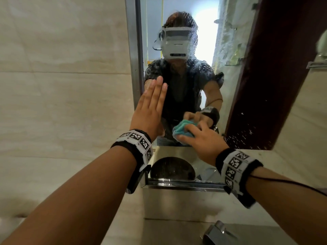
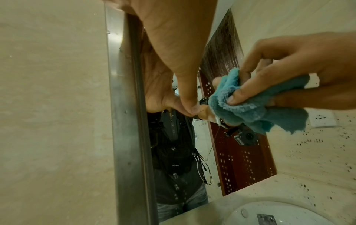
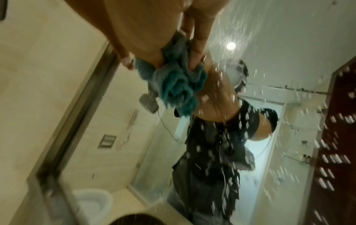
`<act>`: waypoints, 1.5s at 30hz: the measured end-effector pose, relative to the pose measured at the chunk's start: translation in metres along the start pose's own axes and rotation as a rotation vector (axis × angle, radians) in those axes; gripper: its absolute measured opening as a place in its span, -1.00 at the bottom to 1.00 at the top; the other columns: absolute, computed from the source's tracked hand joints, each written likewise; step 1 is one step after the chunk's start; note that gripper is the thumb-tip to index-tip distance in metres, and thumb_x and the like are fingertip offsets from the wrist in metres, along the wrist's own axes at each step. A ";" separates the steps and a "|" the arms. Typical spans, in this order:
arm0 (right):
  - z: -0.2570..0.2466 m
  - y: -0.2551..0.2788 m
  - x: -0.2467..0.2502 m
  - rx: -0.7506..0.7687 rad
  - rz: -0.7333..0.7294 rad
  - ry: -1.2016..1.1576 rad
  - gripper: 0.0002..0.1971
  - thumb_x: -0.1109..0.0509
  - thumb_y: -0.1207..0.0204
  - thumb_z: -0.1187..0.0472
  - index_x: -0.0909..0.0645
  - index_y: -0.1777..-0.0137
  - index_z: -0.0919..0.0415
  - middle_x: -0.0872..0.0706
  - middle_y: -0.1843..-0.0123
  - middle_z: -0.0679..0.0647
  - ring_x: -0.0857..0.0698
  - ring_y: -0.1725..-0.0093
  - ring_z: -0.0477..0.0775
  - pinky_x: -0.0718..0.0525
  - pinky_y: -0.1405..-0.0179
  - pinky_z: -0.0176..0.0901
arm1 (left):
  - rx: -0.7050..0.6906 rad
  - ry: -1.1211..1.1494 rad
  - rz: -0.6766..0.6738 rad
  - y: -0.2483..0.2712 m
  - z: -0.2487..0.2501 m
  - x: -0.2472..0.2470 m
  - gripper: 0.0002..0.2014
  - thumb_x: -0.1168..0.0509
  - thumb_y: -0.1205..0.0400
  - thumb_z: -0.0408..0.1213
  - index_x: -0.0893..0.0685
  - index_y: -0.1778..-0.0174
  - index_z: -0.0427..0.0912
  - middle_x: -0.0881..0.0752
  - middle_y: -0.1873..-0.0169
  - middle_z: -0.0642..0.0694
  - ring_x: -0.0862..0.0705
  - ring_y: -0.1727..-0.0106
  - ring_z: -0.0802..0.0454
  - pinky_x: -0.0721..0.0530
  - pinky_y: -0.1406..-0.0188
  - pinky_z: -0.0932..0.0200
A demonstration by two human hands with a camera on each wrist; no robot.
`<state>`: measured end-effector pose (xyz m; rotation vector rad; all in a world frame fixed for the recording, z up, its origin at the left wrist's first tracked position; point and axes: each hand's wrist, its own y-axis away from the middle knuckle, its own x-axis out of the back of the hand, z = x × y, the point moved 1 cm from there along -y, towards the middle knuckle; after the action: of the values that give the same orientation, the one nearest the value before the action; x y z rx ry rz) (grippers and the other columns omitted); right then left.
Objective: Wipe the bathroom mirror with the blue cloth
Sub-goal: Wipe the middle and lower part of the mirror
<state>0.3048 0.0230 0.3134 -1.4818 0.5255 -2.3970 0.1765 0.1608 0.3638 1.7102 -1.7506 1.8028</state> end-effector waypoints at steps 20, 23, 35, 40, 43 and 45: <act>0.061 -0.019 0.072 -0.506 0.490 -0.259 -0.45 -0.41 -0.48 0.32 -0.48 -0.43 -0.12 -0.40 -0.41 0.16 -0.36 -0.32 0.30 -0.54 -0.15 0.02 | 0.000 0.036 0.014 0.001 0.004 0.001 0.28 -0.50 -0.35 0.10 0.38 -0.59 -0.30 0.34 -0.61 -0.26 0.33 -0.63 -0.19 0.18 -0.64 -0.06; 0.070 -0.034 0.087 -0.632 0.642 -0.316 -0.52 -0.31 -0.54 0.28 -0.48 -0.42 -0.13 -0.38 -0.38 0.17 -0.35 -0.29 0.25 -0.45 -0.27 -0.11 | 0.002 0.021 0.012 0.000 0.005 -0.001 0.34 -0.53 -0.29 0.14 0.37 -0.59 -0.30 0.33 -0.61 -0.26 0.32 -0.63 -0.19 0.17 -0.64 -0.06; 0.025 -0.014 0.047 -0.302 0.266 -0.100 -0.35 -0.51 -0.35 0.36 -0.49 -0.42 -0.10 -0.46 -0.37 0.20 -0.46 -0.23 0.39 -0.66 0.10 0.16 | 0.011 0.002 0.035 0.001 0.006 -0.003 0.28 -0.49 -0.37 0.08 0.41 -0.58 -0.31 0.33 -0.61 -0.28 0.32 -0.63 -0.21 0.20 -0.64 -0.05; 0.033 -0.045 0.056 -0.496 0.553 -0.185 -0.40 -0.46 -0.40 0.37 -0.51 -0.38 -0.14 -0.43 -0.31 0.16 -0.39 -0.17 0.31 -0.64 -0.03 0.16 | 0.002 -0.014 0.031 0.000 0.005 -0.006 0.28 -0.47 -0.37 0.11 0.43 -0.57 -0.32 0.36 -0.60 -0.28 0.34 -0.62 -0.21 0.17 -0.64 -0.06; 0.003 -0.020 0.008 -0.219 0.386 -0.078 -0.35 -0.59 -0.20 0.34 -0.59 -0.32 -0.04 -0.47 -0.26 0.20 -0.46 -0.08 0.33 -0.69 0.16 0.13 | 0.005 -0.024 0.040 -0.001 0.003 -0.007 0.27 -0.46 -0.41 0.06 0.50 -0.53 -0.31 0.36 -0.60 -0.28 0.35 -0.62 -0.20 0.17 -0.64 -0.06; -0.010 0.009 -0.026 -0.065 0.246 -0.013 -0.42 -0.63 -0.18 0.27 -0.65 -0.26 0.04 -0.57 -0.21 0.23 -0.58 0.02 0.30 -0.70 0.23 0.07 | 0.018 -0.029 0.018 0.000 0.004 -0.006 0.28 -0.44 -0.43 0.07 0.57 -0.49 -0.30 0.40 -0.59 -0.27 0.37 -0.61 -0.20 0.20 -0.64 -0.06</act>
<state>0.3077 0.0269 0.2845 -1.3685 0.7423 -2.1979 0.1815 0.1612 0.3578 1.7411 -1.7723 1.8153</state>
